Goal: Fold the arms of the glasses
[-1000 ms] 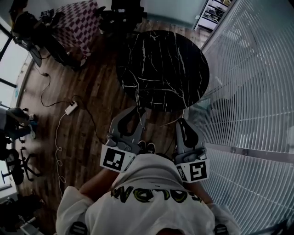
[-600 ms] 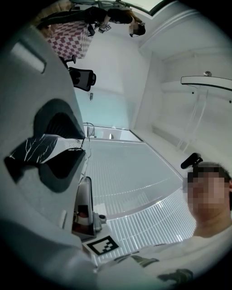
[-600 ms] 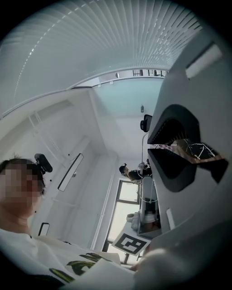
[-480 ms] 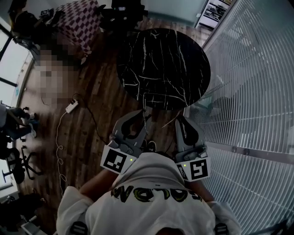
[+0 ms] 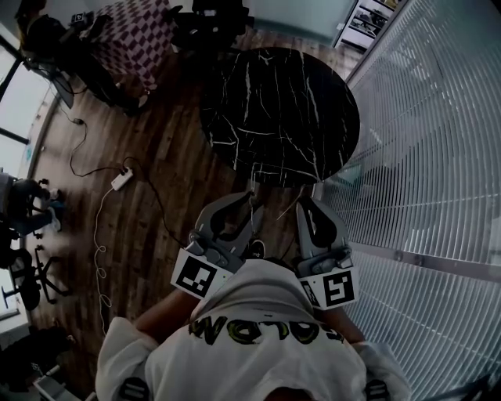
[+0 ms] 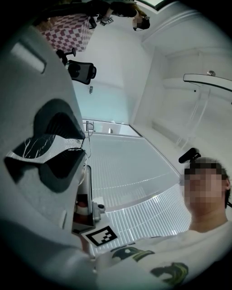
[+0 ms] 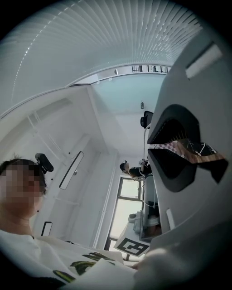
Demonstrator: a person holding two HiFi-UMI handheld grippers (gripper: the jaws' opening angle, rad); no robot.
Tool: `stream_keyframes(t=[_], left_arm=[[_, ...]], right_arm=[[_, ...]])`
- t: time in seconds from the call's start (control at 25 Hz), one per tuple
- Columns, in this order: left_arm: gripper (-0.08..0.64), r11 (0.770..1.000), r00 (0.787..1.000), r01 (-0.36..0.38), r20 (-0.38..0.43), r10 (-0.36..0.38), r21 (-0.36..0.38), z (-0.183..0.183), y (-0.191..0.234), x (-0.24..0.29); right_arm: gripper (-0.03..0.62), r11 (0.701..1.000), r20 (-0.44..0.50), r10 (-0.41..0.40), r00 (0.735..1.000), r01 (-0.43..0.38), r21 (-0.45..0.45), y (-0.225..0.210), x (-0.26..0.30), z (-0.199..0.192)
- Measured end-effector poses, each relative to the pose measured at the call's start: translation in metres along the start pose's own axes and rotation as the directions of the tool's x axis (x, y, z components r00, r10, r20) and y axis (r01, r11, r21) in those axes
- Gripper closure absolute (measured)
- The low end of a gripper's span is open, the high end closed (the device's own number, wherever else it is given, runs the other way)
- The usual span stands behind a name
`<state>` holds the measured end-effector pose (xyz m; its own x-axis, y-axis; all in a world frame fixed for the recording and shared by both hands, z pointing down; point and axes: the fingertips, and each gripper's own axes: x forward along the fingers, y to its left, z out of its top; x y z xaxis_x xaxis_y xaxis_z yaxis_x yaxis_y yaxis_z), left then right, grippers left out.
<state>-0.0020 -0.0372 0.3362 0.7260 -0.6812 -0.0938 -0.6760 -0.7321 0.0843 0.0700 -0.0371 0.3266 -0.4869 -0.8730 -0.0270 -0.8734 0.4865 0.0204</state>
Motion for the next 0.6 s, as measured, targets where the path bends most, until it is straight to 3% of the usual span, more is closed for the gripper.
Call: stream_keyframes(t=[0.6], left_arm=[[0.479,0.999,0.999,0.053,-0.003,-0.053,-0.004,0.000,-0.017,-0.003]], right_arm=[[0.558,0.999,0.001,0.036,0.999,-0.035,-0.001,0.009,0.002,0.001]])
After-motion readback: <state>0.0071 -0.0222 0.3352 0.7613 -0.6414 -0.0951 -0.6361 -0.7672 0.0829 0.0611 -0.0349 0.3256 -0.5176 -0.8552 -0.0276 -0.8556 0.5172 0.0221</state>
